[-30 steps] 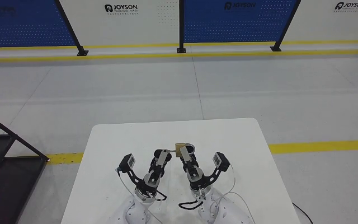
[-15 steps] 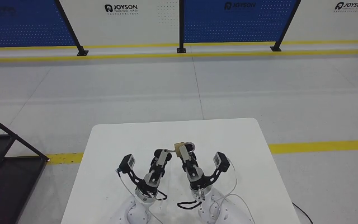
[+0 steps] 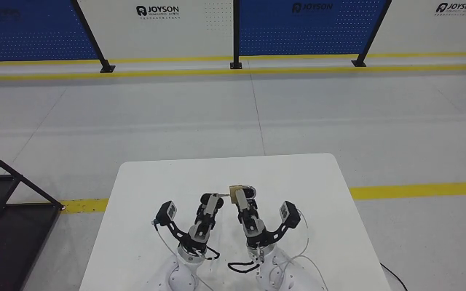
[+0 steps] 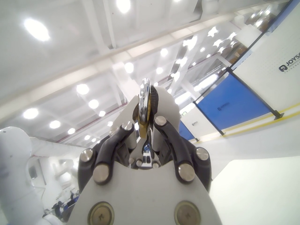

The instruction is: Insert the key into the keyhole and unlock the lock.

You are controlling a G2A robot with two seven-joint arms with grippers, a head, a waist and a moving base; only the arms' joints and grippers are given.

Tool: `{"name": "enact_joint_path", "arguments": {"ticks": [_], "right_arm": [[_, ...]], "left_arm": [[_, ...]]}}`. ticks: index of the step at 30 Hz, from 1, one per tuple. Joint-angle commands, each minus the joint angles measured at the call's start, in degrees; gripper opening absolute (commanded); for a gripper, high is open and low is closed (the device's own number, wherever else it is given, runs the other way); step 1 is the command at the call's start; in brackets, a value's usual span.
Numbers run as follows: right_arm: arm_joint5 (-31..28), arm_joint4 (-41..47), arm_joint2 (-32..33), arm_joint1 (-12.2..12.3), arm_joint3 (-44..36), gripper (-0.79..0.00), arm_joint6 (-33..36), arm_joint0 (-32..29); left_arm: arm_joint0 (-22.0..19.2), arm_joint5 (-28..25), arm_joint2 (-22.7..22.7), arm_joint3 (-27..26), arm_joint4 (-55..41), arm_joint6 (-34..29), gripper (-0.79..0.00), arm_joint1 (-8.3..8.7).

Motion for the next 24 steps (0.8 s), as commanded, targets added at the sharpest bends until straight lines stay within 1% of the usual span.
{"name": "enact_joint_path", "arguments": {"ticks": [1, 9, 24], "right_arm": [[0.7, -0.3, 0.0, -0.2, 0.2, -0.785, -1.0, 0.0], [2.1, -2.4, -0.6, -1.0, 1.3, -0.785, -3.7, 0.4], [2.5, -3.6, -0.7, -2.0, 2.6, -0.785, -4.3, 0.8]], "left_arm": [[0.0, -0.3, 0.0, 0.1, 0.1, 0.3, -0.785, -0.11], [-0.2, -0.5, 0.3, 0.5, 0.6, 1.4, -0.785, -0.6], [-0.6, -0.5, 0.3, 1.5, 0.7, 1.4, -0.785, -1.32]]}}
